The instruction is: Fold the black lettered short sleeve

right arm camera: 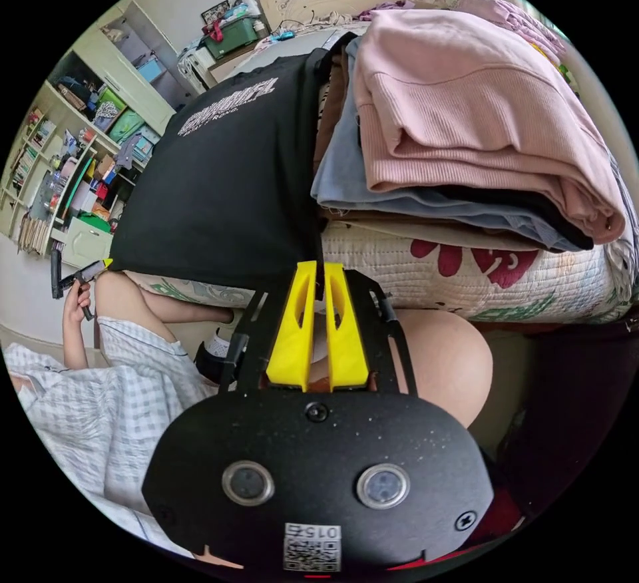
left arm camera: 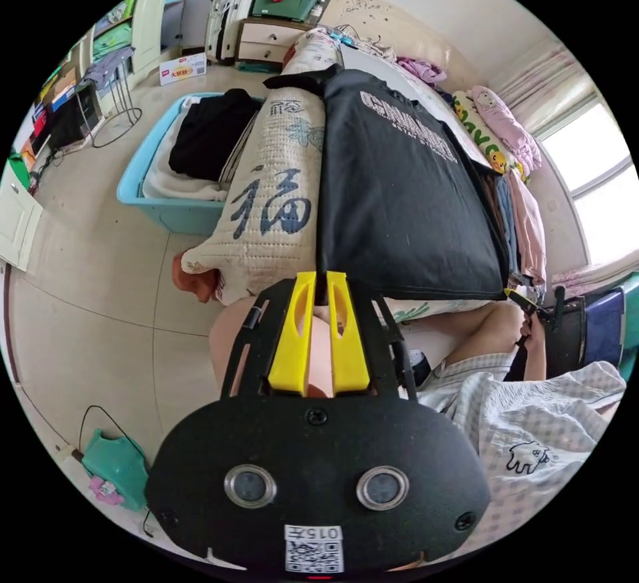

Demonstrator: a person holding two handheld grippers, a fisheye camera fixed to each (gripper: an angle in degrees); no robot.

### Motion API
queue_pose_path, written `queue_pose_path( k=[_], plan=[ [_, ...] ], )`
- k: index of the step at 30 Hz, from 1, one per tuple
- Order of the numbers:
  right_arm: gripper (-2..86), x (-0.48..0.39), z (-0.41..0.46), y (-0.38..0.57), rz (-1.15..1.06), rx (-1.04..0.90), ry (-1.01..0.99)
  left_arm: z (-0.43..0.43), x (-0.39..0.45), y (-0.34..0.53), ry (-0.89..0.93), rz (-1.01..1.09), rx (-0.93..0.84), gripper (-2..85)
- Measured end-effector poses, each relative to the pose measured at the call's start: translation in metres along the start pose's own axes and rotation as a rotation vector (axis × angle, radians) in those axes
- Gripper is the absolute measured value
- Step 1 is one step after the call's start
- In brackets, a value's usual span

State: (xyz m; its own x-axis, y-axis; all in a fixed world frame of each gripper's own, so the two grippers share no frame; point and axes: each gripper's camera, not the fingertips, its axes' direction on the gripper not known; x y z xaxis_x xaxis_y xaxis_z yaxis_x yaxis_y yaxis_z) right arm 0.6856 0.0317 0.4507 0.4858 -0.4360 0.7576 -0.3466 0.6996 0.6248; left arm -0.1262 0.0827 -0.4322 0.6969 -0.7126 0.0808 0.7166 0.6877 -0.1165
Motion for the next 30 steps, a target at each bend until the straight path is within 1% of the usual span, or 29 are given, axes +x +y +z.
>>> queue_pose_path(
  k=[2, 5, 6, 8, 10, 12, 14, 16, 18, 19, 21, 23, 24, 25, 26, 27, 28, 29, 30],
  plan=[
    [1.7, 0.018, 0.011, 0.015, 0.027, -0.003, 0.022, -0.028, -0.032, -0.007, 0.106, -0.032, 0.115, 4.3],
    [0.8, 0.04, 0.016, 0.04, 0.06, 0.048, 0.123, -0.065, -0.071, -0.037, 0.109, -0.084, 0.279, 5.8],
    [0.5, 0.042, 0.018, 0.045, 0.045, 0.078, 0.141, -0.07, -0.079, -0.046, 0.12, -0.097, 0.309, 5.9],
    [0.3, 0.038, 0.025, 0.048, -0.009, 0.127, 0.127, -0.075, -0.113, -0.093, 0.22, -0.179, 0.417, 6.5],
    [0.4, 0.024, 0.041, 0.043, -0.098, 0.155, 0.07, -0.062, -0.135, -0.132, 0.286, -0.256, 0.476, 6.8],
    [0.8, -0.003, 0.075, 0.031, -0.226, 0.153, 0.025, -0.035, -0.154, -0.173, 0.356, -0.35, 0.481, 7.8],
    [0.9, -0.024, 0.103, 0.027, -0.298, 0.189, -0.013, 0.009, -0.178, -0.218, 0.518, -0.483, 0.474, 9.4],
    [0.8, -0.044, 0.132, 0.027, -0.387, 0.208, -0.121, 0.04, -0.192, -0.238, 0.65, -0.58, 0.489, 10.2],
    [0.9, -0.067, 0.177, 0.028, -0.478, 0.198, -0.267, 0.062, -0.2, -0.25, 0.642, -0.651, 0.489, 10.8],
    [0.9, -0.08, 0.199, 0.03, -0.526, 0.182, -0.316, 0.074, -0.204, -0.253, 0.599, -0.693, 0.5, 11.1],
    [0.9, -0.097, 0.229, 0.035, -0.609, 0.166, -0.336, 0.088, -0.21, -0.252, 0.566, -0.737, 0.507, 10.6],
    [0.9, -0.111, 0.257, 0.041, -0.672, 0.162, -0.322, 0.105, -0.213, -0.238, 0.555, -0.751, 0.514, 6.1],
    [1.0, -0.118, 0.276, 0.044, -0.715, 0.157, -0.324, 0.106, -0.212, -0.232, 0.553, -0.737, 0.524, 4.3],
    [1.0, -0.123, 0.294, 0.047, -0.753, 0.156, -0.325, 0.105, -0.209, -0.221, 0.611, -0.65, 0.576, 1.9],
    [1.1, -0.125, 0.303, 0.048, -0.769, 0.159, -0.325, 0.098, -0.2, -0.207, 0.709, -0.477, 0.684, 0.7],
    [1.2, -0.128, 0.319, 0.048, -0.793, 0.171, -0.322, 0.093, -0.194, -0.201, 0.754, -0.372, 0.746, 0.5],
    [1.4, -0.129, 0.333, 0.046, -0.799, 0.195, -0.31, 0.082, -0.178, -0.194, 0.818, -0.193, 0.822, 0.0],
    [1.6, -0.129, 0.34, 0.045, -0.795, 0.209, -0.306, 0.071, -0.15, -0.199, 0.866, 0.053, 0.795, -0.2],
    [1.9, -0.128, 0.351, 0.042, -0.786, 0.234, -0.312, 0.066, -0.13, -0.202, 0.873, 0.197, 0.745, -0.3]
  ],
)
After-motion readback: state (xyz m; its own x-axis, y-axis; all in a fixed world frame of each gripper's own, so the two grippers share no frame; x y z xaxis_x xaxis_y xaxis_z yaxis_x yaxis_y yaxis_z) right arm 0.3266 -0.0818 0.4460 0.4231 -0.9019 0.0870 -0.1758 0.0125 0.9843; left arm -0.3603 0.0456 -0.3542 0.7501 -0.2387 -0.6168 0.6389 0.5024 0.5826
